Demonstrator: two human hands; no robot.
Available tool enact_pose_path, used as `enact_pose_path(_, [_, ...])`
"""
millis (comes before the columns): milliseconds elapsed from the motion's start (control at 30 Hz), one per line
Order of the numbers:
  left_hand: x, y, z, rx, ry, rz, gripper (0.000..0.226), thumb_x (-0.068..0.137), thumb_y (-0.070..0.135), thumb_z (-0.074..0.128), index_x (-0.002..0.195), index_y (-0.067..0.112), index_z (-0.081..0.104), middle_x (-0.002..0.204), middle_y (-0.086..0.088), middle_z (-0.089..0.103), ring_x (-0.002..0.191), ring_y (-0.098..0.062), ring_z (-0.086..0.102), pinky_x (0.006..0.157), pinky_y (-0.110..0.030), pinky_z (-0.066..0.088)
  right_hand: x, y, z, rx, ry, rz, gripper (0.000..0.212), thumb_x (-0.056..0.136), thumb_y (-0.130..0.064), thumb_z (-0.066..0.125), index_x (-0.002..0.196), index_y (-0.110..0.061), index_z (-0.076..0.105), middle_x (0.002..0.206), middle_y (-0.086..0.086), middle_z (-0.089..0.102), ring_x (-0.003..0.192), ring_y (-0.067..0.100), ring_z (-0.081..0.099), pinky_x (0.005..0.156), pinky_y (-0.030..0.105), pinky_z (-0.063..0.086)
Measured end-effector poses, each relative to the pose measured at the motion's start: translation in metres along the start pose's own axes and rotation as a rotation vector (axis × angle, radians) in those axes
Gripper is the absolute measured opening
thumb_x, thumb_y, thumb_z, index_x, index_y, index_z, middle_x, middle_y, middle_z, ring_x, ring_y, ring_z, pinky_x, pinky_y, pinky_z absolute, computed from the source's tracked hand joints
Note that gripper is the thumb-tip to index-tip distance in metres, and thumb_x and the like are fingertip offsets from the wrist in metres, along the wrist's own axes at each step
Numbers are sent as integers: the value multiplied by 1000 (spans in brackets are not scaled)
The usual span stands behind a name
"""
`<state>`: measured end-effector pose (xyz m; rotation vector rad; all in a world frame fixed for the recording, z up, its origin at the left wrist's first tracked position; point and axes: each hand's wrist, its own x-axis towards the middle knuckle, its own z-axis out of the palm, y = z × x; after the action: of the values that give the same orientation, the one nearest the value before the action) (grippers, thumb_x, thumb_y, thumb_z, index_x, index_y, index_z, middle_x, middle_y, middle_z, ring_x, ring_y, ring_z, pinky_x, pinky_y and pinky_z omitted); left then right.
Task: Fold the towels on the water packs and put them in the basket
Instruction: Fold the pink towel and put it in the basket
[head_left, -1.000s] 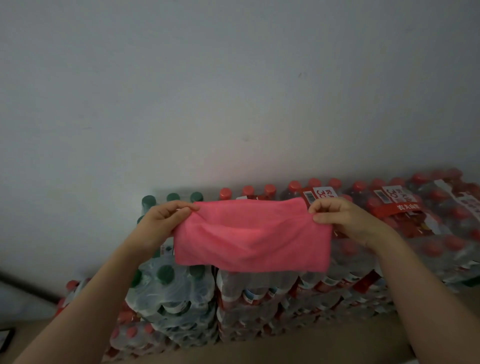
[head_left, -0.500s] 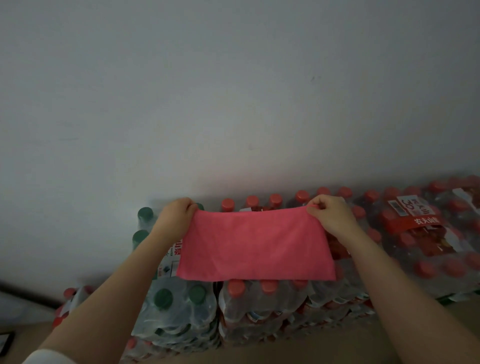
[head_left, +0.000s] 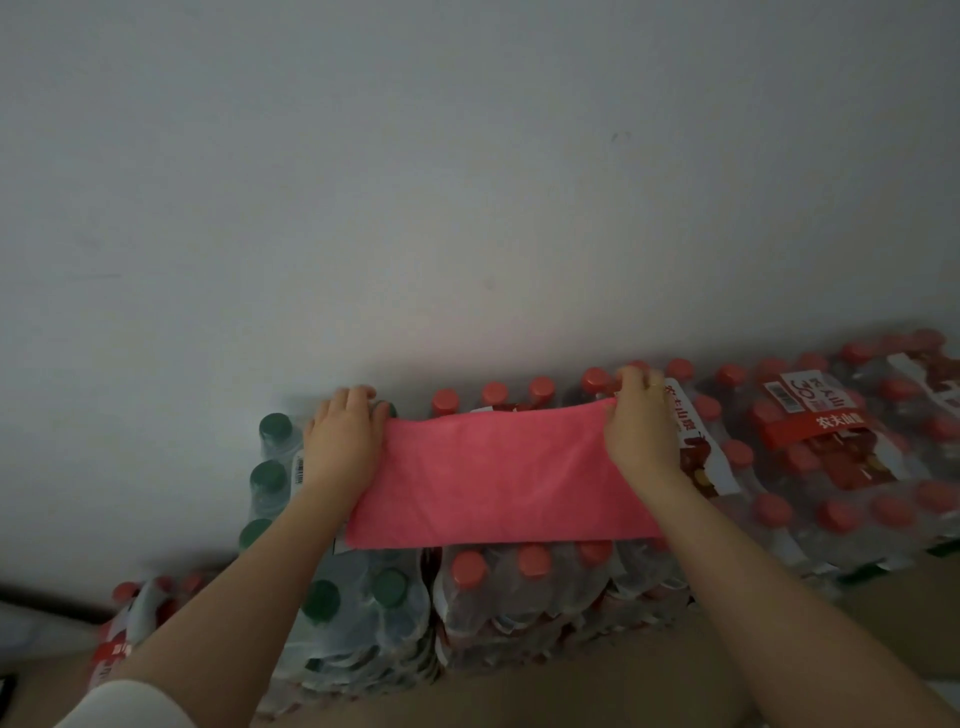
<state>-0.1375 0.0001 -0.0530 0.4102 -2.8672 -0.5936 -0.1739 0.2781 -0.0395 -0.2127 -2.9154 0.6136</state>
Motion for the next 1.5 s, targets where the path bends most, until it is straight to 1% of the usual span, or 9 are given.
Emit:
enact_pose_path(100, [-18, 29, -9, -72, 92, 257, 34, 91, 19, 36, 111, 4, 60, 110, -17, 62, 101, -35, 55, 85, -41, 40, -28, -24, 2, 39, -4, -259, 38, 90, -9, 47, 128, -6, 46, 142, 17, 38, 130, 33, 38, 108, 42, 34])
enact_pose_path(200, [-46, 53, 12, -190, -155, 512, 51, 86, 30, 25, 119, 6, 56, 117, -14, 62, 107, -30, 58, 93, -34, 39, -58, -54, 16, 71, -245, -504, 50, 88, -14, 43, 137, -5, 39, 152, 16, 25, 140, 31, 25, 116, 41, 19])
enact_pose_path(300, [-59, 42, 33, -34, -303, 451, 78, 81, 54, 3, 144, 15, 27, 152, -5, 30, 141, -19, 25, 117, -35, 16, -69, -52, 30, -75, -404, -498, 58, 94, -27, 38, 147, -14, 17, 159, 5, 4, 146, 21, 6, 118, 41, 6])
enact_pose_path(400, [-62, 16, 28, 195, -288, 391, 101, 66, 76, -20, 148, 23, 5, 158, -1, 5, 145, -16, 3, 114, -30, -5, -68, -24, 29, -205, -423, -413, 64, 93, -53, 19, 149, -24, 7, 159, -1, 1, 146, 17, 0, 117, 43, 0])
enact_pose_path(567, [-58, -17, 8, 301, -340, 238, 103, 60, 77, -16, 148, 25, -4, 158, 0, -8, 145, -18, -4, 117, -39, 0, -67, 15, 13, -342, -306, -265, 62, 96, -51, 12, 149, -21, 4, 159, 1, 2, 146, 19, -2, 114, 44, -9])
enact_pose_path(900, [-70, 51, 13, 234, -257, 492, 86, 76, 60, -6, 148, 15, 3, 157, -4, -9, 145, -18, -9, 111, -30, -11, -70, 46, -7, -216, -128, -49, 50, 89, -41, 51, 127, -9, 42, 136, 12, 46, 126, 27, 44, 106, 42, 39])
enact_pose_path(1100, [-81, 83, 37, 170, -363, 471, 62, 97, 47, 23, 148, 18, 2, 158, -4, -5, 145, -19, -5, 118, -34, -4, -70, 43, -10, -228, -70, -34, 36, 89, -32, 55, 114, -6, 50, 123, 11, 51, 116, 26, 49, 96, 38, 46])
enact_pose_path(1300, [-83, 79, 46, 251, -372, 466, 84, 76, 67, -4, 148, 24, -3, 158, -1, -8, 145, -18, -8, 115, -34, -8, -82, 40, -26, -201, -3, -130, 28, 92, -37, 46, 101, -12, 53, 106, 6, 59, 95, 21, 57, 74, 32, 48])
enact_pose_path(1500, [-83, 78, 48, 260, -348, 459, 94, 65, 66, -13, 148, 24, -3, 158, -1, -7, 145, -18, -7, 115, -34, -7, -98, 33, -35, 141, -549, 151, 41, 96, -44, 34, 113, -9, 47, 86, 7, 67, 63, 19, 62, 60, 31, 48])
